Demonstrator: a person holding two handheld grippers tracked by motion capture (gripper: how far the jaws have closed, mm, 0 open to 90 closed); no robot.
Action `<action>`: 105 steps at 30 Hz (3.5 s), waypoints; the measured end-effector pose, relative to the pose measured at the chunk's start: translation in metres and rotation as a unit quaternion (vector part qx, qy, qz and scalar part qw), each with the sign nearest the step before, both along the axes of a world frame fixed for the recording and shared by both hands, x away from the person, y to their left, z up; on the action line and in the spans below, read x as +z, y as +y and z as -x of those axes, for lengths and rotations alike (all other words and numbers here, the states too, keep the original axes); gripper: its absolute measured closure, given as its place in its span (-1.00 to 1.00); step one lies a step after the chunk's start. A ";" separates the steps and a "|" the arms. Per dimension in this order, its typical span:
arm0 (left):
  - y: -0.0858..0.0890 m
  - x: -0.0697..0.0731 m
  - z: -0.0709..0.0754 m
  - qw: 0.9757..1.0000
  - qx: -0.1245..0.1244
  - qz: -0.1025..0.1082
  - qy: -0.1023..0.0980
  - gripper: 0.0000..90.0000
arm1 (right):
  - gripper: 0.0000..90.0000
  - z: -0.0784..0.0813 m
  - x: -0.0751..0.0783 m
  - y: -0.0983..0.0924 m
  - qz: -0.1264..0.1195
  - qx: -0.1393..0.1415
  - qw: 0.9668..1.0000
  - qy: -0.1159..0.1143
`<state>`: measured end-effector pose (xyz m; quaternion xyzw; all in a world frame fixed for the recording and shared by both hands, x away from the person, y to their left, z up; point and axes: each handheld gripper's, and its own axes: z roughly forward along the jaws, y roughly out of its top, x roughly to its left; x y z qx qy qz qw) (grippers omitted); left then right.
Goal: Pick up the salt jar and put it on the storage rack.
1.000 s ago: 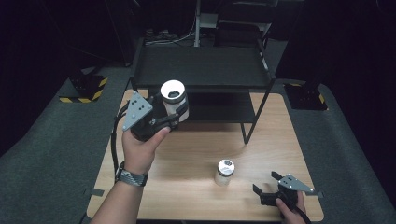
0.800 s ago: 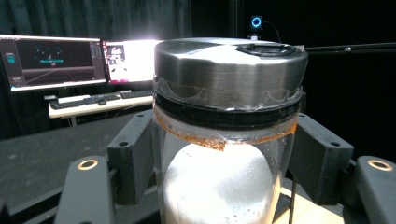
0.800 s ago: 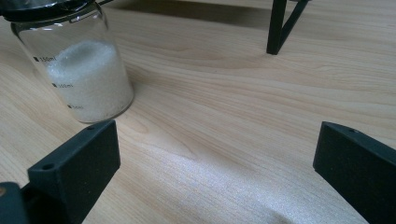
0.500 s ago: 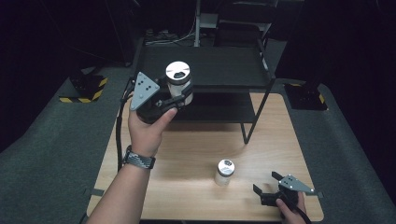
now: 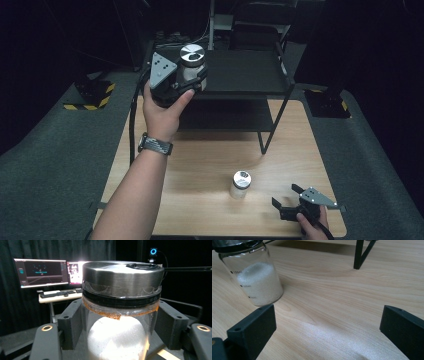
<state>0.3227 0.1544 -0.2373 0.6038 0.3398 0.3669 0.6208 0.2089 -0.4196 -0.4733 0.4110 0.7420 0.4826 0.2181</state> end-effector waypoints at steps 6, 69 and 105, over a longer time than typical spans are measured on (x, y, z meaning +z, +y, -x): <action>-0.006 0.002 -0.015 1.000 0.006 0.001 0.005 -0.31 | -0.99 0.001 0.000 -0.001 0.000 0.001 1.000 -0.003; 0.018 -0.034 0.022 1.000 -0.003 0.006 0.003 -0.99 | -0.99 0.005 -0.001 -0.003 0.001 -0.004 1.000 -0.005; 0.052 -0.156 0.101 1.000 -0.019 0.010 0.018 -0.99 | -0.99 0.005 0.001 -0.001 0.007 -0.005 1.000 -0.003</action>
